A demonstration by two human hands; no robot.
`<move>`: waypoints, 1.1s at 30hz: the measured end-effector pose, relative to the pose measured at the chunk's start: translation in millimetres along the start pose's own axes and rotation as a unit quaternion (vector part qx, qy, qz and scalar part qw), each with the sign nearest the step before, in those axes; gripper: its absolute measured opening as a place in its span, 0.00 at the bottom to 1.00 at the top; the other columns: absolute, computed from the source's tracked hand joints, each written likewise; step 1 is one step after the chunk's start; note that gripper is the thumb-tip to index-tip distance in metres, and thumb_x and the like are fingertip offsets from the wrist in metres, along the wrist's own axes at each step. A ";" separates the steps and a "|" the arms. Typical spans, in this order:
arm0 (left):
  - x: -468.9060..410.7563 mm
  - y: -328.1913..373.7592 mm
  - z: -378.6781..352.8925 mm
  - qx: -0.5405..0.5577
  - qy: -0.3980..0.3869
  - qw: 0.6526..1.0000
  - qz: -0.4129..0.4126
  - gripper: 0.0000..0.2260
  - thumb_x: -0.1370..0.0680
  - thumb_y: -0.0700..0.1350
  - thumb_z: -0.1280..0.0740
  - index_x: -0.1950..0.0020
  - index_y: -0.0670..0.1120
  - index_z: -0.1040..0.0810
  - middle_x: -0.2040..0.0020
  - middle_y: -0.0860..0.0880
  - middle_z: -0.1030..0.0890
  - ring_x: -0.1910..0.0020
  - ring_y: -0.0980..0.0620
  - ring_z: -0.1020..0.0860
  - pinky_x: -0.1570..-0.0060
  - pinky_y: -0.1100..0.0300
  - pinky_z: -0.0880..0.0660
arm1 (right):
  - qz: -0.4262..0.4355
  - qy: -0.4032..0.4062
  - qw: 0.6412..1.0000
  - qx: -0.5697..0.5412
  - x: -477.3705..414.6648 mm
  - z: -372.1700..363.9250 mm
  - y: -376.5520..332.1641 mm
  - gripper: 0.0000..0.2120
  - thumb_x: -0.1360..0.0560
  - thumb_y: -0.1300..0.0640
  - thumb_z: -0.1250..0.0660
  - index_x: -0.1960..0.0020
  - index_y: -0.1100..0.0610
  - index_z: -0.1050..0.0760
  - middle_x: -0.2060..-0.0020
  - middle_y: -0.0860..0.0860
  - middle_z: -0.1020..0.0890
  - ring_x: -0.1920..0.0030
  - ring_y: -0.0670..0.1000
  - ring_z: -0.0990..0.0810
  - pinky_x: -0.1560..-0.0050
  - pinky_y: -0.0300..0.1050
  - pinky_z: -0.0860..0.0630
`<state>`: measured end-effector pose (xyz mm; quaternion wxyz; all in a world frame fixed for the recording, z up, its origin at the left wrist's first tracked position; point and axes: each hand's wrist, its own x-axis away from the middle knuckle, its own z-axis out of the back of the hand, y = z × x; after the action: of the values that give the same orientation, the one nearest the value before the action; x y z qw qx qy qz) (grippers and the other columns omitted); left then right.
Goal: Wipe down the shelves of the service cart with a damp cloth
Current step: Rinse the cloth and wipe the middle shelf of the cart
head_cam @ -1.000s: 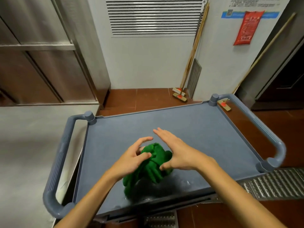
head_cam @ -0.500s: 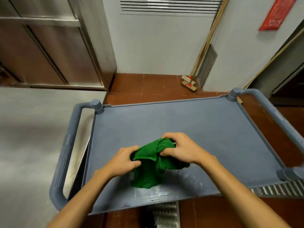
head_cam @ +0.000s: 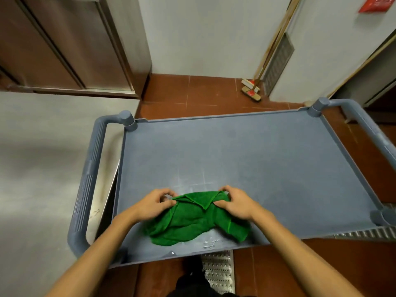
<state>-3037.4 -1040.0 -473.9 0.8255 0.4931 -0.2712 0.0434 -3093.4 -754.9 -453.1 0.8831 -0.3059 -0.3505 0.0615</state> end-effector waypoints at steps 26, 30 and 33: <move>17.2 -38.8 -72.1 -0.191 0.279 0.941 0.025 0.34 0.21 0.66 0.53 0.25 0.45 0.32 0.25 0.44 0.31 0.25 0.48 0.34 0.26 0.48 0.38 | 0.284 0.151 0.890 0.323 -13.3 -148.6 4.1 0.30 0.20 0.41 0.43 0.22 0.53 0.40 0.22 0.55 0.41 0.23 0.54 0.41 0.25 0.53 0.39; 5.0 -19.3 -87.1 -0.259 0.292 0.915 0.104 0.37 0.23 0.70 0.57 0.27 0.47 0.32 0.25 0.44 0.31 0.24 0.47 0.37 0.27 0.42 0.41 | 0.285 0.154 0.894 0.308 -9.6 -137.7 18.8 0.28 0.21 0.42 0.39 0.24 0.53 0.36 0.23 0.55 0.39 0.24 0.54 0.38 0.26 0.52 0.36; -12.9 4.0 -98.8 -0.270 0.287 0.904 0.167 0.39 0.25 0.74 0.60 0.24 0.51 0.37 0.28 0.38 0.31 0.26 0.40 0.36 0.28 0.39 0.42 | 0.278 0.156 0.897 0.307 -5.9 -122.8 36.4 0.27 0.20 0.44 0.39 0.24 0.52 0.36 0.22 0.55 0.40 0.23 0.54 0.38 0.26 0.52 0.37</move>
<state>-3009.7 -952.6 -513.3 0.9498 0.1650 -0.1025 0.2451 -3013.2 -788.5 -547.4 0.9234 -0.1101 -0.0724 0.3606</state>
